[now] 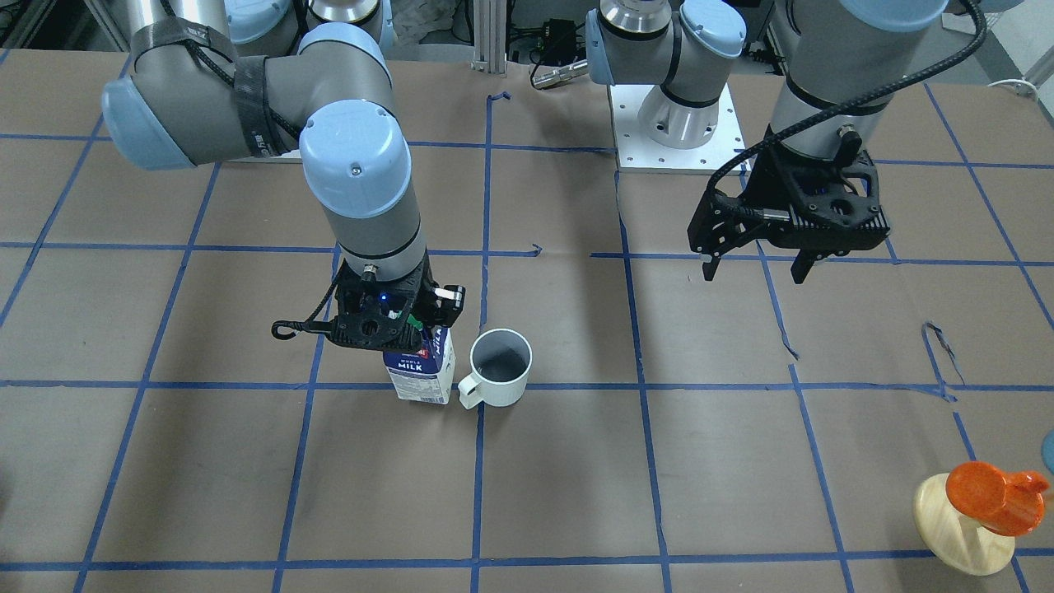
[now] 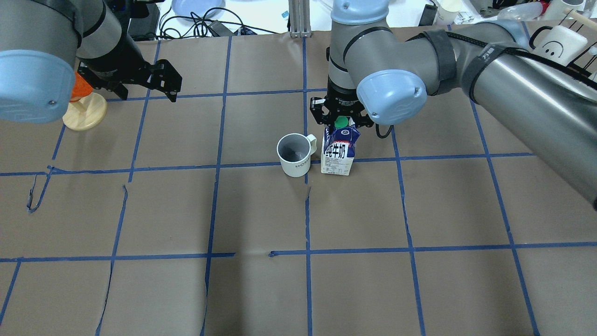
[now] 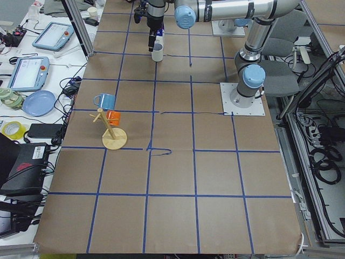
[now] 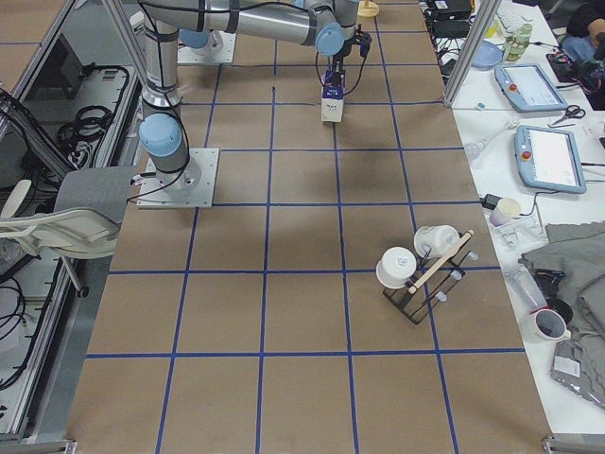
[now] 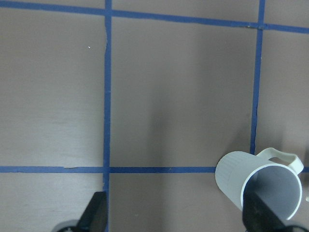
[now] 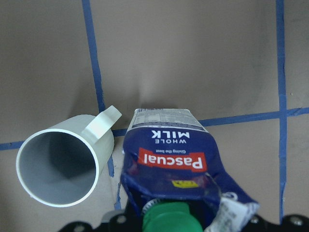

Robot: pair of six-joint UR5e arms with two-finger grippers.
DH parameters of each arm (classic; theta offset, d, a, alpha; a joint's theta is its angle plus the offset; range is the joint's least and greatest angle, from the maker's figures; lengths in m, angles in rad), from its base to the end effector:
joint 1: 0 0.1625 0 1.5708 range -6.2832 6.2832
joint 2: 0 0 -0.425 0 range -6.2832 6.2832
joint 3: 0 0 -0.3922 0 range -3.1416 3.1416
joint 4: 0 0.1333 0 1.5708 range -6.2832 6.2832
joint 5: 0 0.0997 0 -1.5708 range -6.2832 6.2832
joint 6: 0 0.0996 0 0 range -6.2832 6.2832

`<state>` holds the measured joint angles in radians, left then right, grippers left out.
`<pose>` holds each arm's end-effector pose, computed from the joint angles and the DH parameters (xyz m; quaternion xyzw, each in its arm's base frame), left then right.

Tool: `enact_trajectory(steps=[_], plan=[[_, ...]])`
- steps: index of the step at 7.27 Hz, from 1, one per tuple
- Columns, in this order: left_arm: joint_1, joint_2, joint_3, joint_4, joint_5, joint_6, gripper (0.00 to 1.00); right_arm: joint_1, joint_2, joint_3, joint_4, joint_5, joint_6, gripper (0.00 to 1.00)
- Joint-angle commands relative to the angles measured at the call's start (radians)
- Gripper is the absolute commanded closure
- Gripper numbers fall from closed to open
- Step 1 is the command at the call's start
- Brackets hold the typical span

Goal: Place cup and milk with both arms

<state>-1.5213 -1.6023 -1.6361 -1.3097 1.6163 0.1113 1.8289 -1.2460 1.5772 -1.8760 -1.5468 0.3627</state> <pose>-0.1030 -0.5241 0.4675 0.0289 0.9960 -0.0799 0.0292 0.2853 -0.5490 0.3356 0.0524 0.9985 0.0160 0.0075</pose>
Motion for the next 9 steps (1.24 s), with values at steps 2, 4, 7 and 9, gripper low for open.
enact_trajectory(steps=[2,4,7,9], plan=[[0.003,0.008,0.005,-0.002,0.002,0.008,0.0,0.001,0.019,0.0,-0.002,-0.012,-0.015,0.16],[0.0,0.002,0.004,-0.002,0.0,0.007,0.0,-0.008,-0.036,-0.022,0.015,-0.015,-0.021,0.0],[0.006,0.012,0.018,-0.019,-0.009,0.005,0.0,-0.094,-0.169,-0.124,0.216,-0.032,-0.198,0.0],[0.004,0.01,0.028,-0.019,-0.009,0.004,0.0,-0.211,-0.263,-0.114,0.323,-0.026,-0.413,0.0]])
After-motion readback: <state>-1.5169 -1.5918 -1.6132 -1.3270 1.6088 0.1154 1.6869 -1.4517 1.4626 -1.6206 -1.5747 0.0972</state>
